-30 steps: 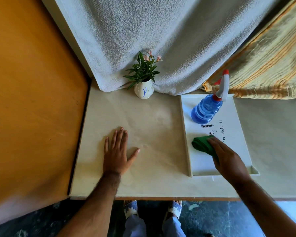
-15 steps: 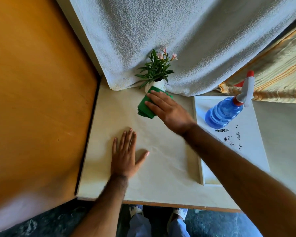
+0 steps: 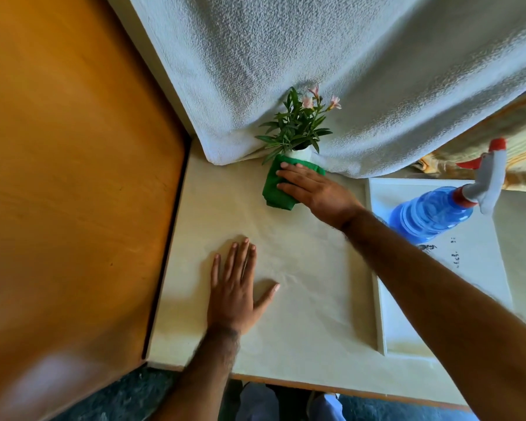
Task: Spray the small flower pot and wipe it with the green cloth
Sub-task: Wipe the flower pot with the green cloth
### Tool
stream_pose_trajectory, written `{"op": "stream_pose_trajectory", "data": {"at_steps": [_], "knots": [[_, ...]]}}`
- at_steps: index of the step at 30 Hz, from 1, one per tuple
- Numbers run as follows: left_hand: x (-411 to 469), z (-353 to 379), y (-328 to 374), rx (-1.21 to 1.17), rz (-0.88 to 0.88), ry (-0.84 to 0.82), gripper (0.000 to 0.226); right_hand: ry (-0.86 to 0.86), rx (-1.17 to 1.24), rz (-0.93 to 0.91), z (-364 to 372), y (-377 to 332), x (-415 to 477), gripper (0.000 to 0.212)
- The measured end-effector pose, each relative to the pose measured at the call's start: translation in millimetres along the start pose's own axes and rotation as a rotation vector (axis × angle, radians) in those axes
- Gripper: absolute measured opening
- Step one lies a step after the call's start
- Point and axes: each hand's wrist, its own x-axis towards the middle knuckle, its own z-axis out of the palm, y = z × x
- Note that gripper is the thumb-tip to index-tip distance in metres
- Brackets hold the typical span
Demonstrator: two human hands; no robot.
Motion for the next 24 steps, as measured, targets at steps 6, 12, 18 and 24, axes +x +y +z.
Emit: {"op": "stream_pose_trajectory", "data": {"at_steps": [6,12,18,24], "knots": [[-0.5,-0.2,-0.2,0.007,0.007,0.035,0.098,-0.068,0.204,0.14,20.8,-12.2,-15.3,0.038],[-2.3,-1.4,-1.1,0.017,0.015,0.039,0.098,0.001,0.209,0.101,10.7,-19.6,-11.7,0.041],[-0.1,-3.4,-0.3,0.01,0.01,-0.006,0.099,0.132,0.07,-0.034,-9.7,-8.0,-1.1,0.029],[1.6,-5.9,0.6,0.018,0.007,-0.031,0.099,0.033,0.071,-0.005,-2.3,2.8,-9.9,0.029]]}}
